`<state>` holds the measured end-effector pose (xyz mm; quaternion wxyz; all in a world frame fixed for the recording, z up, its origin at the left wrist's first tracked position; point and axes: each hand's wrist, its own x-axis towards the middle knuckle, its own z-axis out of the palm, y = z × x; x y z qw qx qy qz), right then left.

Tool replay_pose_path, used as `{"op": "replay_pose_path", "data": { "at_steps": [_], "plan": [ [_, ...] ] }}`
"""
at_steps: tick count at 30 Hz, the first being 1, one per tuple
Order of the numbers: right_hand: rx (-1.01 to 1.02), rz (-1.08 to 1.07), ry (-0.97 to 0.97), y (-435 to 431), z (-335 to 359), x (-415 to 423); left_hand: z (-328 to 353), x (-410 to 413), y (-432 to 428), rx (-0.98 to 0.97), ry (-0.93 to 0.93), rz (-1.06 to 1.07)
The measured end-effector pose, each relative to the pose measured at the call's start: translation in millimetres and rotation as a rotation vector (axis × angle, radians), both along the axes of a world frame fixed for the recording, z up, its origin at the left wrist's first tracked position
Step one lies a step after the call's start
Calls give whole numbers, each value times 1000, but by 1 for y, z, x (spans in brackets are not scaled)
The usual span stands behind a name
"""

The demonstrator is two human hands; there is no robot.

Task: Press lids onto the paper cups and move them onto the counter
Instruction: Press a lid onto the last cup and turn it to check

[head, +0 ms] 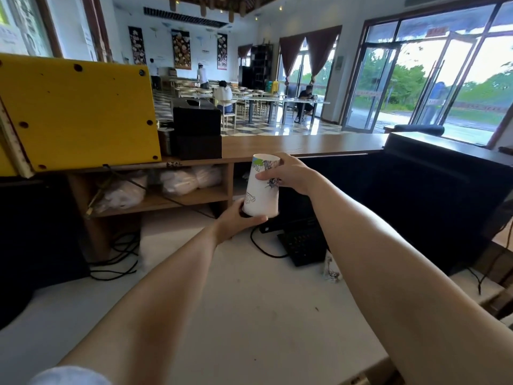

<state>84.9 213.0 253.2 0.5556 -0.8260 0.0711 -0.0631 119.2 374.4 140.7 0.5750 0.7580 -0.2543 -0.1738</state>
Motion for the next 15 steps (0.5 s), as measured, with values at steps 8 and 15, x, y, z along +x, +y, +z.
{"op": "replay_pose_path", "data": {
  "at_steps": [8, 15],
  "plan": [
    [-55, -34, 1, -14, 1, -2, 17, 8, -17, 222, -95, -84],
    [17, -90, -43, -19, -13, -19, 0, -18, -27, -49, 8, -75]
  ]
}}
